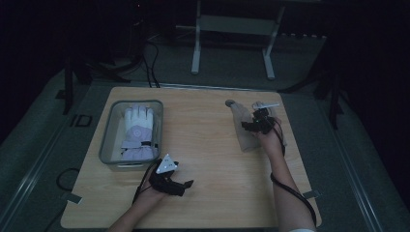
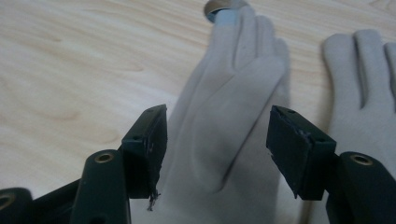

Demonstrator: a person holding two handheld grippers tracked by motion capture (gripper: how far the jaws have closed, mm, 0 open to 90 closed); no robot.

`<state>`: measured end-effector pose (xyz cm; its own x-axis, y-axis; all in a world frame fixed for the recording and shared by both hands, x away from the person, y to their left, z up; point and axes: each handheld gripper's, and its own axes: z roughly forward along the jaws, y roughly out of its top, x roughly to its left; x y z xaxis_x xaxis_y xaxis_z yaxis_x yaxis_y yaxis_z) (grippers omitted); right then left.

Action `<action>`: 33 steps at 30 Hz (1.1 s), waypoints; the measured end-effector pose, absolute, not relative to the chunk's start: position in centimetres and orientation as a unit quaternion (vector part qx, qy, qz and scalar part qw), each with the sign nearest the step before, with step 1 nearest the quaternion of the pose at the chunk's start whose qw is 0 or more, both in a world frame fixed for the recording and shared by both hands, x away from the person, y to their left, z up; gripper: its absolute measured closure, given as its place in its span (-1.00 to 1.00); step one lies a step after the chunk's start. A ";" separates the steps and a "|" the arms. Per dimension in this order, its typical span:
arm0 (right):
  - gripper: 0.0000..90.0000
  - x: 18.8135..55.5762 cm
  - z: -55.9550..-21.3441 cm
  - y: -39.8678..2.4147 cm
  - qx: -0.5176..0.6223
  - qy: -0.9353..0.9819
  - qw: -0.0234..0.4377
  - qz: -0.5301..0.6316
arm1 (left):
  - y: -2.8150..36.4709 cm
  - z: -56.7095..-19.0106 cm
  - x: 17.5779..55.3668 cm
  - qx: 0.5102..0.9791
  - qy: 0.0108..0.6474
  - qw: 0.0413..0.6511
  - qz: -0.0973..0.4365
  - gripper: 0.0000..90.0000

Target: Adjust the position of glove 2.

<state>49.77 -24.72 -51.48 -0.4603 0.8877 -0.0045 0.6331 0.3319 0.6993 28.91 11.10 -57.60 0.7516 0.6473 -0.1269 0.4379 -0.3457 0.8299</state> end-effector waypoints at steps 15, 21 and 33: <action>-0.14 52.5 -54.0 -24.5 0.493 0.805 0.180 0.278 | 11.4 -57.6 28.8 0.804 0.338 0.475 0.113 -0.84; -0.07 52.0 -54.6 -24.2 0.490 0.801 0.203 0.278 | 11.4 -57.6 28.7 0.804 0.339 0.474 0.116 -0.84; 0.70 51.6 -54.1 -23.5 0.523 0.787 0.181 0.274 | 11.3 -57.6 28.7 0.807 0.337 0.471 0.119 -0.84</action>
<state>51.60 -23.54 -54.13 -0.3879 0.9217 0.0013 0.7235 0.3036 0.6199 28.68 11.32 -57.58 0.7446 0.6555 -0.1260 0.4319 -0.3292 0.8397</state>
